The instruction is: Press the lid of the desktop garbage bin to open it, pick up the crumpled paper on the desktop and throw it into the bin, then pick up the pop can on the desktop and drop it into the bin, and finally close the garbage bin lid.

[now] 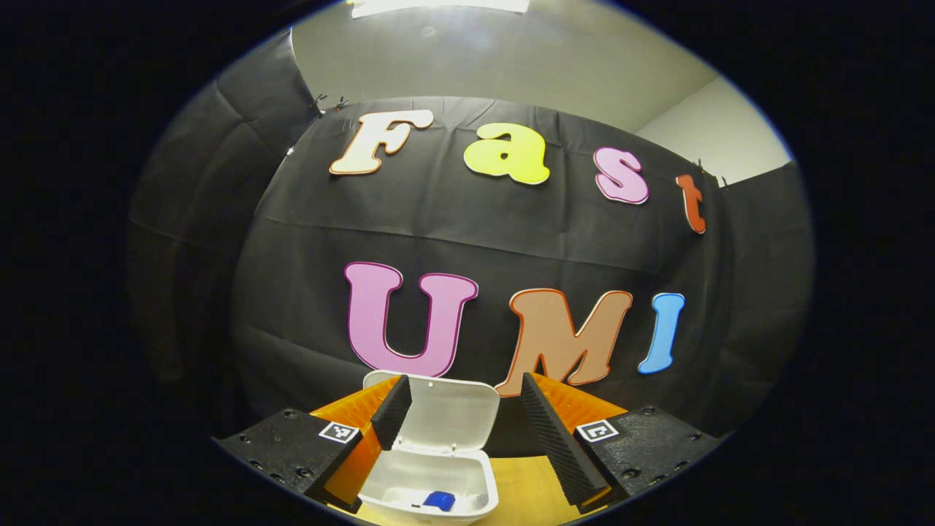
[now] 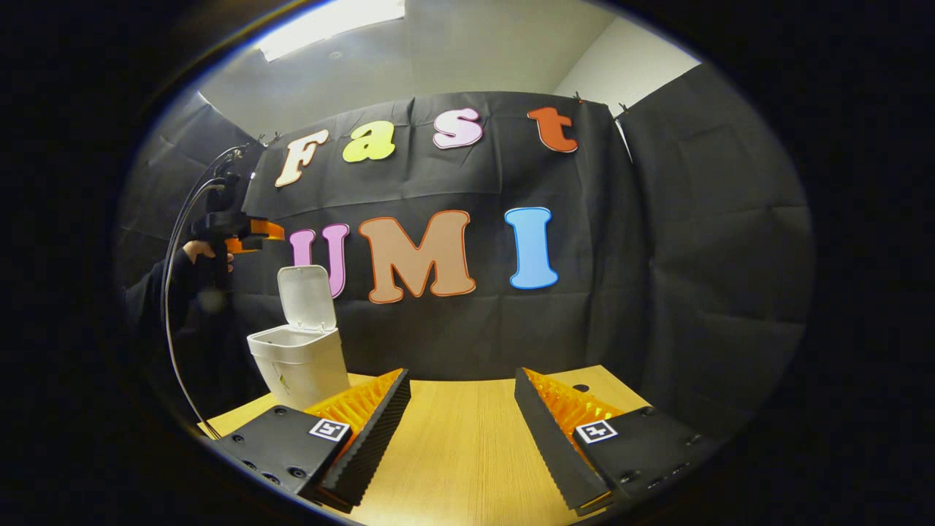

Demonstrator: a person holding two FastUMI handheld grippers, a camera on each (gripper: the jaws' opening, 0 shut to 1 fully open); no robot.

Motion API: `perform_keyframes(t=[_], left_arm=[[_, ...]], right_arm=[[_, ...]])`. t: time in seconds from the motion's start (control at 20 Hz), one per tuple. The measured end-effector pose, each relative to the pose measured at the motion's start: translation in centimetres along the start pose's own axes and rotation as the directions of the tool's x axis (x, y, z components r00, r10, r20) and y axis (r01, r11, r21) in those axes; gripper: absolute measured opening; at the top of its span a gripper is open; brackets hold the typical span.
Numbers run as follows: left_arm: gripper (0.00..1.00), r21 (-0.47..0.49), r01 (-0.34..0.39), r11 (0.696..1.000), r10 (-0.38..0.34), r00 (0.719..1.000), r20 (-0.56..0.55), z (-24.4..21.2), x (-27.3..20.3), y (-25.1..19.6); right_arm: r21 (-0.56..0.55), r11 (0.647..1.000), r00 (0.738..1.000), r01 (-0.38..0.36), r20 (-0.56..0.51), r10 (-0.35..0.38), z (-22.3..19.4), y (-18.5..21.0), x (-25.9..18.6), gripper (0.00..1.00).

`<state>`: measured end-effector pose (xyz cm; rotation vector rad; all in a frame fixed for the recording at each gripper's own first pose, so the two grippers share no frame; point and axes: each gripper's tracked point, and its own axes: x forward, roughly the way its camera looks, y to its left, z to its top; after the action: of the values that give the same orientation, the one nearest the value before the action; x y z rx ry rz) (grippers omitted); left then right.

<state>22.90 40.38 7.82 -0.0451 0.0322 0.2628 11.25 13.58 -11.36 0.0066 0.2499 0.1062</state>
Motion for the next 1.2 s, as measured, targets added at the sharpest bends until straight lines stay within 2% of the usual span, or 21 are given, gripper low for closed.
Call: perform_keyframes(t=[0.1,0.35,0.45,0.6,0.75,0.9,0.95,1.05,1.15,1.2], left_arm=[[0.92,-0.004,0.013,1.000,-0.013,1.000,-0.027,0.0,2.5,0.6],[0.92,0.080,0.023,0.997,-0.015,0.994,-0.104,-1.6,8.6,2.0],[0.92,0.082,0.031,0.996,-0.019,0.991,-0.134,-2.8,10.2,2.2],[0.92,0.139,0.008,0.990,0.015,0.987,-0.163,-4.1,12.4,3.6],[0.93,0.140,0.012,0.990,0.019,0.977,-0.214,-5.3,13.6,4.1],[0.92,0.106,0.041,0.993,-0.007,0.952,-0.307,-7.7,13.2,3.6],[0.92,0.120,0.034,0.992,0.009,0.939,-0.343,-8.3,12.2,3.8],[0.95,0.117,0.052,0.992,-0.016,0.957,-0.290,-7.5,11.3,3.1],[0.92,0.118,0.056,0.991,-0.017,0.952,-0.304,-8.1,9.2,2.9],[0.94,0.120,0.063,0.991,-0.024,0.953,-0.301,-8.3,8.2,2.8]], right_arm=[[-0.003,1.000,1.000,0.020,-0.012,-0.020,-0.5,0.0,0.1,0.96],[-0.015,0.998,0.998,0.058,-0.039,-0.058,-1.4,0.3,0.2,0.96],[-0.025,0.997,0.997,0.072,-0.041,-0.073,-1.4,0.2,0.0,0.96],[-0.041,0.996,0.995,0.085,-0.049,-0.087,-1.7,0.1,-0.3,0.96],[-0.063,0.994,0.994,0.093,-0.057,-0.097,-1.9,0.0,-0.5,0.96],[-0.069,0.994,0.994,0.083,-0.070,-0.088,-2.2,0.2,-0.6,0.96],[-0.070,0.994,0.994,0.079,-0.069,-0.084,-2.0,0.5,-0.6,0.96],[-0.070,0.996,0.996,0.062,-0.061,-0.067,-1.8,1.0,-0.5,0.96],[-0.072,0.996,0.997,0.044,-0.053,-0.048,-1.5,1.3,-0.4,0.96],[-0.071,0.997,0.998,0.033,-0.052,-0.037,-1.6,1.6,-0.3,0.96]])
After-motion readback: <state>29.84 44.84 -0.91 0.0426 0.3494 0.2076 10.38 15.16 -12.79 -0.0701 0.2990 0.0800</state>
